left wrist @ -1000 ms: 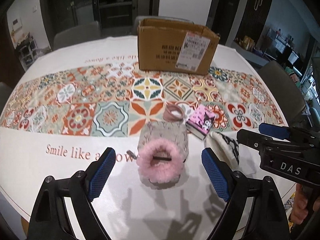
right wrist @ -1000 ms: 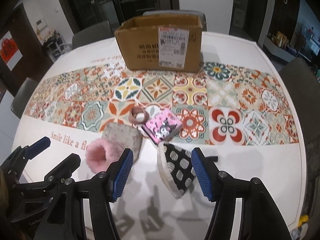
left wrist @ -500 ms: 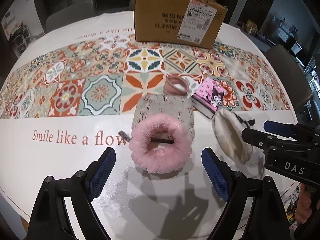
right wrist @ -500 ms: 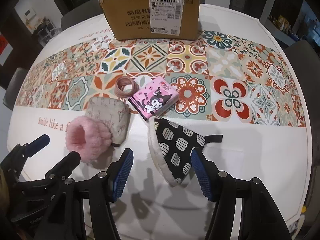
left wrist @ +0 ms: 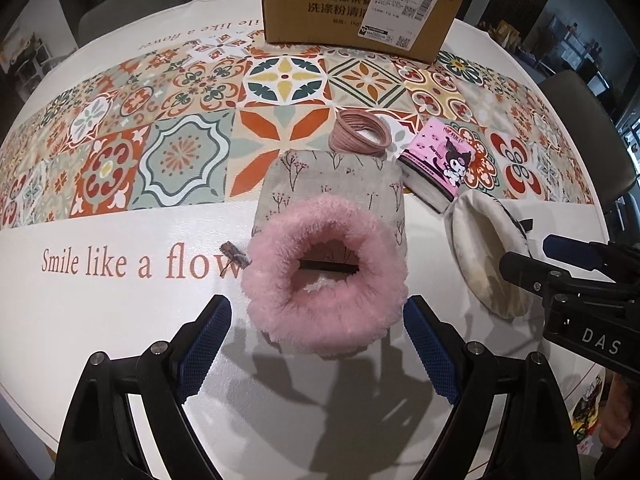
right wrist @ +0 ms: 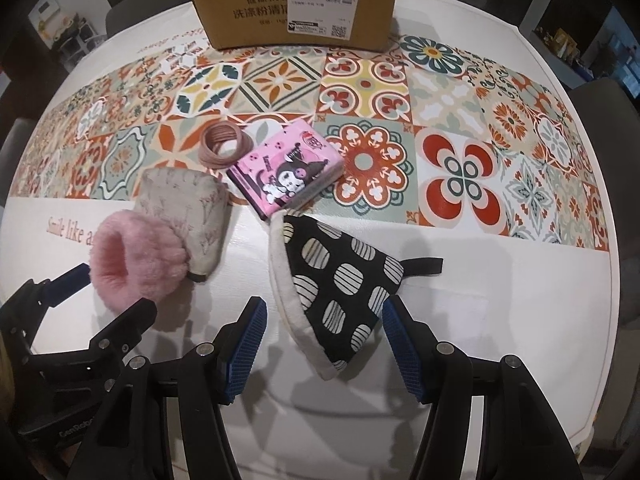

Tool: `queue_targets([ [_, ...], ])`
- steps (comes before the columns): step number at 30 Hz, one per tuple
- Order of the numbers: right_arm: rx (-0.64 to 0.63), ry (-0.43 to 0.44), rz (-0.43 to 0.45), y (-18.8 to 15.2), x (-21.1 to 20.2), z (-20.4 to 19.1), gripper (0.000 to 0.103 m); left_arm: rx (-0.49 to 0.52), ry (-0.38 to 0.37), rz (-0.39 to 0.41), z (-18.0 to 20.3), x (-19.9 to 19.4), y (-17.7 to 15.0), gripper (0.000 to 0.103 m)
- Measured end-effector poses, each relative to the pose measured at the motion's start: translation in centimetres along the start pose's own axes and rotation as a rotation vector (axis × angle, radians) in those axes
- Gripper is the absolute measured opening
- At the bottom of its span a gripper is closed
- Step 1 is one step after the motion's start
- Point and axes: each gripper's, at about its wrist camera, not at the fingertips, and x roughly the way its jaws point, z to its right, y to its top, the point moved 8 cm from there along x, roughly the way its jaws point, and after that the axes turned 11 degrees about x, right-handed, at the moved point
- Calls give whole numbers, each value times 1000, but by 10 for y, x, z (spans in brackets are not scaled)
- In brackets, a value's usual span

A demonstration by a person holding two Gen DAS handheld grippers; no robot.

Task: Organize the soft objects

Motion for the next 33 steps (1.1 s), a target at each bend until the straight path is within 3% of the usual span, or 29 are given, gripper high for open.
queue_targets([
  [6, 6, -15, -7, 2, 6, 3, 60, 6, 3, 3, -2, 8, 7, 88],
  [13, 13, -10, -14, 4, 13, 3, 47, 10, -10, 11, 0, 14, 12, 86],
  [17, 10, -1, -7, 4, 14, 2, 41, 18, -25, 13, 3, 15, 11, 71],
  [21, 8, 21, 7, 4, 10, 0, 24, 30, -36, 32, 6, 12, 10, 57],
  [26, -5, 25, 44, 4, 1, -1, 18, 41, -47, 59, 11, 5, 11, 34],
  [33, 7, 50, 73, 1, -9, 3, 17, 47, -63, 96, 20, -7, 13, 28],
])
